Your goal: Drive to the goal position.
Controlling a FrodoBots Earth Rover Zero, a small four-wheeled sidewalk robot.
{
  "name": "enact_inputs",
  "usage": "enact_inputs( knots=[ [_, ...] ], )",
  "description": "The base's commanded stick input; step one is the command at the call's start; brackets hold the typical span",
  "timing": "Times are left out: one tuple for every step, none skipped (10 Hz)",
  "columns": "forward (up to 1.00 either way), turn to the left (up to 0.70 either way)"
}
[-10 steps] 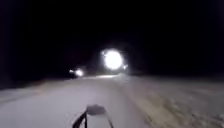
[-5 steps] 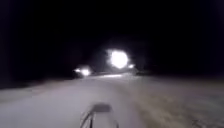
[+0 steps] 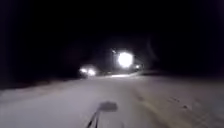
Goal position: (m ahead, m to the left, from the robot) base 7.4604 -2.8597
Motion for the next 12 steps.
enact_inputs(
  knots=[
    [1.0, 0.4],
    [1.0, 0.16],
    [1.0, 0.02],
    [1.0, 0.0],
    [1.0, 0.0],
    [1.0, 0.0],
    [1.0, 0.0],
    [1.0, 0.0],
    [1.0, 0.0],
    [1.0, 0.0],
    [1.0, 0.0],
    [1.0, 0.0]
  ],
)
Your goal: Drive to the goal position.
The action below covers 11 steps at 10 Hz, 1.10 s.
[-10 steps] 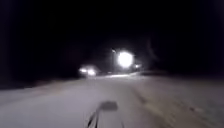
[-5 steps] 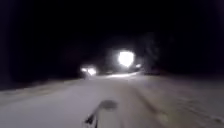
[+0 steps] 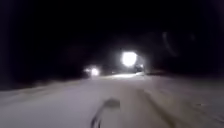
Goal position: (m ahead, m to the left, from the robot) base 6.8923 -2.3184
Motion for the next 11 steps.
enact_inputs(
  knots=[
    [1.0, 0.0],
    [1.0, 0.0],
    [1.0, 0.0],
    [1.0, 0.0],
    [1.0, 0.0],
    [1.0, 0.0],
    [1.0, 0.0],
    [1.0, -0.01],
    [1.0, -0.12],
    [1.0, -0.39],
    [1.0, -0.4]
  ],
)
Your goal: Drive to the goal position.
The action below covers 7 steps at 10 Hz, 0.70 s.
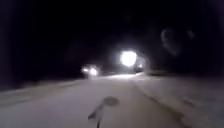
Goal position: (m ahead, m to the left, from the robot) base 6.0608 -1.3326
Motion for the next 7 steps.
enact_inputs(
  knots=[
    [1.0, -0.1],
    [1.0, -0.04],
    [1.0, 0.0],
    [1.0, 0.0],
    [1.0, 0.0],
    [1.0, 0.0],
    [1.0, 0.0]
  ],
)
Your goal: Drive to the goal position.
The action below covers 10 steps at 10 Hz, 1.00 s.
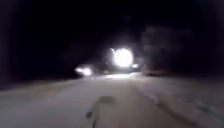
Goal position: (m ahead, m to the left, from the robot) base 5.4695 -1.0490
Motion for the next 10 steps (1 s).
enact_inputs(
  knots=[
    [1.0, 0.0],
    [1.0, 0.0],
    [1.0, 0.0],
    [1.0, 0.0],
    [1.0, 0.0],
    [1.0, 0.0],
    [1.0, 0.0],
    [1.0, 0.0],
    [1.0, 0.0],
    [1.0, 0.0]
  ],
)
